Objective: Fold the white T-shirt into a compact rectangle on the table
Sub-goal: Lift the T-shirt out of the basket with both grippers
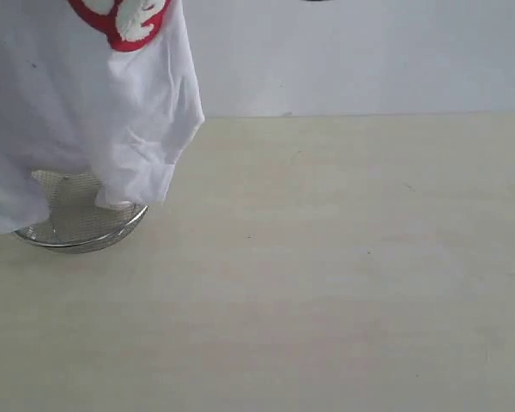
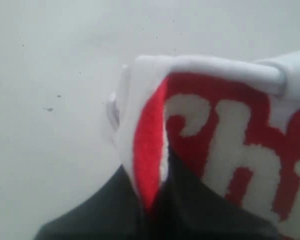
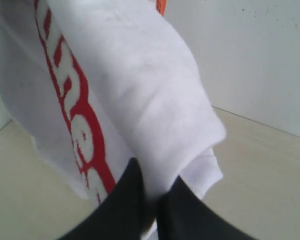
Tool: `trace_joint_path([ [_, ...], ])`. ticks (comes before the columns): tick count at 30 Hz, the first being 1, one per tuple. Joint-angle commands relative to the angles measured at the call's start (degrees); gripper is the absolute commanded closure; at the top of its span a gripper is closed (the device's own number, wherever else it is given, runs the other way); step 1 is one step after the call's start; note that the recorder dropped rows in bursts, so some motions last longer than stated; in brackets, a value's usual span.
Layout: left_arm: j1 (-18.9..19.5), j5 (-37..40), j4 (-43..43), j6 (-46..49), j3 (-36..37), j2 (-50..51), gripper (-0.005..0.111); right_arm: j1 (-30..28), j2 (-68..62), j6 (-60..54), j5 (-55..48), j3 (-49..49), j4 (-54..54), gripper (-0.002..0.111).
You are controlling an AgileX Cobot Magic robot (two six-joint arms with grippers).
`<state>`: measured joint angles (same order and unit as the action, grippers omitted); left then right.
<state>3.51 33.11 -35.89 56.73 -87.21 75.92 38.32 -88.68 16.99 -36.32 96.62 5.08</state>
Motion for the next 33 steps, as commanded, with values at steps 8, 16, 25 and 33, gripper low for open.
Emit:
trace_joint_path([
  [8,-0.1,-0.6,-5.6,-2.0,-0.8,-5.9,0.102,0.0,6.6,-0.9,-0.1,-0.1,0.6,0.109],
  [16,-0.1,1.1,-6.7,-3.2,-0.8,-9.9,0.102,0.0,10.5,-2.2,-1.8,-0.1,0.6,0.109],
  [25,-0.2,3.2,-13.0,-3.2,-0.8,-12.4,0.102,0.0,12.8,-2.3,-2.0,-0.1,0.6,0.109],
  [33,-0.2,5.9,-17.2,-2.8,-1.0,-13.2,0.102,0.0,15.6,-2.4,-2.6,0.0,2.0,0.109],
])
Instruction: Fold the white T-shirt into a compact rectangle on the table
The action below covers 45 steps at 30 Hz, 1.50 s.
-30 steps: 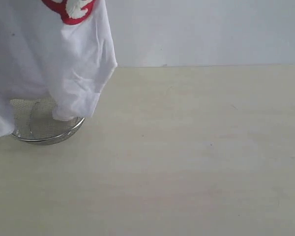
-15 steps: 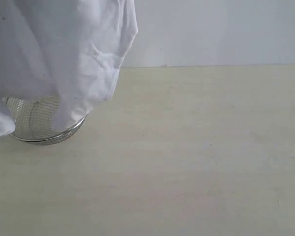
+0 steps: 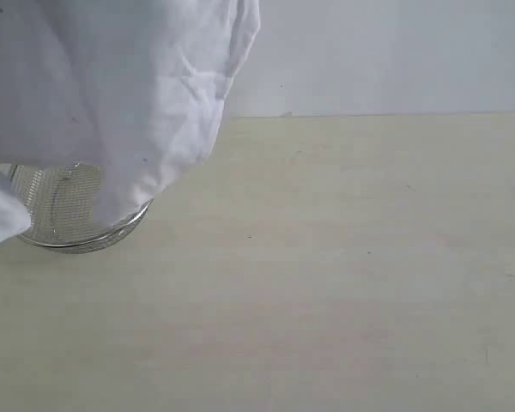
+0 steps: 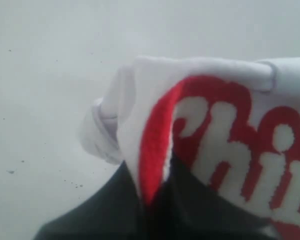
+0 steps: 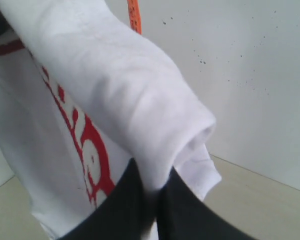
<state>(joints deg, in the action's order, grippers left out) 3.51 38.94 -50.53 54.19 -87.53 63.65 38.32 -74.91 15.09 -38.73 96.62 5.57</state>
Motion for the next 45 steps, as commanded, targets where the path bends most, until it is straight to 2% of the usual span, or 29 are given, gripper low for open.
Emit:
trace_joint_path([
  [1,-0.2,0.2,-2.6,-0.2,-0.9,-1.2,0.102,0.0,2.3,-0.5,-0.3,0.0,1.6,0.109],
  [16,-0.2,5.6,-2.5,-0.2,-2.8,-4.5,0.102,0.0,7.9,-1.7,-5.6,0.0,5.7,0.109],
  [20,-0.2,7.6,-7.1,-0.2,-2.8,-4.6,0.102,0.0,8.7,-2.1,-7.9,0.0,5.7,0.109],
  [25,-0.2,10.8,-7.9,0.1,-2.8,-4.6,0.102,0.0,9.0,-2.3,-8.7,0.0,4.7,0.109],
  [28,-0.2,13.5,-12.7,2.7,-2.8,-4.5,0.102,0.0,9.8,-2.6,-8.0,0.0,6.2,0.109],
  [38,-0.2,13.3,-10.9,1.3,-2.8,-5.5,0.102,0.0,13.8,-2.5,-10.5,0.0,9.2,0.109],
  [45,-0.2,17.0,-11.3,0.9,-2.8,-5.4,0.102,0.0,16.4,-2.6,-12.7,0.0,9.7,0.109],
])
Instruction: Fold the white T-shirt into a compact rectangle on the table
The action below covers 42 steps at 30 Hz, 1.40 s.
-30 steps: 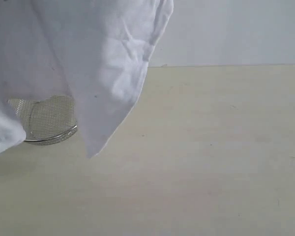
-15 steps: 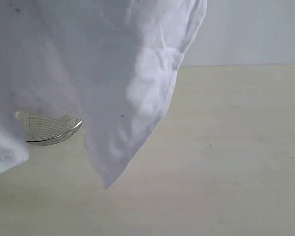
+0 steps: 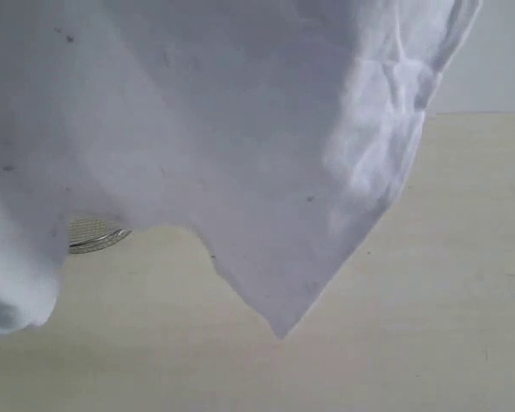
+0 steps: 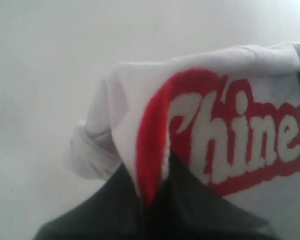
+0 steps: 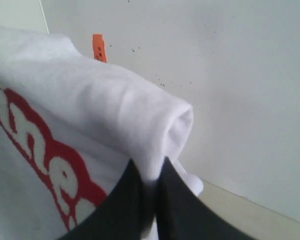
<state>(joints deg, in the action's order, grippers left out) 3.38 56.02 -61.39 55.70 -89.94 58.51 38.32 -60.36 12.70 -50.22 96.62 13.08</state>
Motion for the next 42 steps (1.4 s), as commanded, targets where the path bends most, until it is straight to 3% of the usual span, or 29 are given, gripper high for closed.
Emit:
trace_joint_path([
  [1,0.0,0.8,-0.4,-0.6,-0.4,-0.2,0.102,0.0,1.9,-0.2,-1.4,0.0,2.2,0.109],
  [17,0.0,10.6,-2.4,-0.9,0.0,0.4,0.102,0.0,3.8,-1.1,-4.4,0.0,2.4,0.109],
  [42,-0.1,7.8,-2.3,3.2,10.5,0.9,0.102,0.0,3.9,-2.1,-7.9,0.0,5.7,0.109],
])
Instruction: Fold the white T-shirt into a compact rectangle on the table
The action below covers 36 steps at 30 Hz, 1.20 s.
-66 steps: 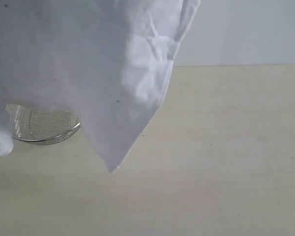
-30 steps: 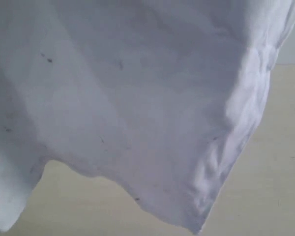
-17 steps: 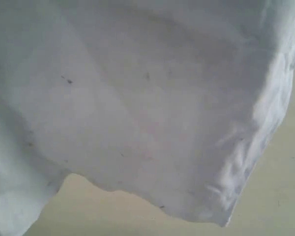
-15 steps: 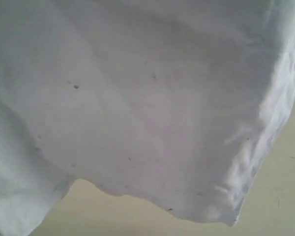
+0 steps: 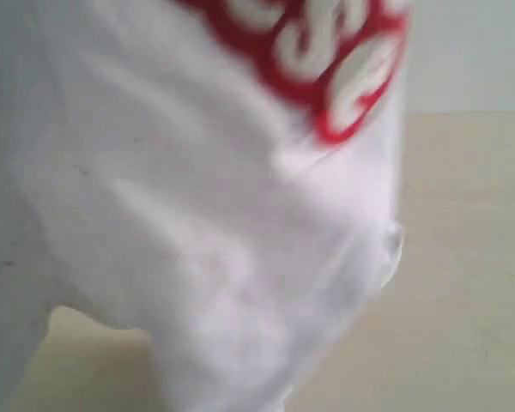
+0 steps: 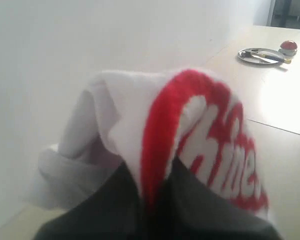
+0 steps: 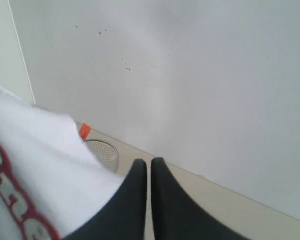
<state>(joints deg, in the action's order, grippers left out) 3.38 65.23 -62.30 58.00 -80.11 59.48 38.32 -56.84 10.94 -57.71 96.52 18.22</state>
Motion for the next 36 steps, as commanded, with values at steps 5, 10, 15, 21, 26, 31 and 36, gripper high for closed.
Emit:
trace_joint_path([
  [5,-0.1,-1.3,-4.8,1.7,0.7,-0.1,0.102,0.0,0.2,-0.9,-3.3,0.1,0.6,0.109],
  [10,-0.1,-1.1,-6.1,2.4,0.7,-0.3,0.102,0.0,0.1,0.0,-6.2,0.1,0.5,0.109],
  [15,-0.1,-0.6,-6.0,2.4,0.7,-0.4,0.102,0.0,0.1,1.0,-8.8,0.0,0.5,0.108],
  [21,-0.1,-0.1,-6.0,2.4,0.7,-0.4,0.102,0.0,0.1,6.4,-8.7,-9.5,2.2,0.108],
  [26,-0.1,1.3,-6.0,2.0,0.7,-0.5,0.102,-0.1,0.1,12.0,-0.1,-22.5,2.5,0.108],
  [31,-0.1,1.1,-6.0,2.0,0.7,-1.1,0.102,-0.7,-5.8,13.6,3.5,-25.6,3.8,0.108],
  [36,-0.1,1.2,-6.0,1.8,0.7,-1.1,0.102,-10.7,-10.8,5.8,4.1,-21.9,-4.6,0.108],
])
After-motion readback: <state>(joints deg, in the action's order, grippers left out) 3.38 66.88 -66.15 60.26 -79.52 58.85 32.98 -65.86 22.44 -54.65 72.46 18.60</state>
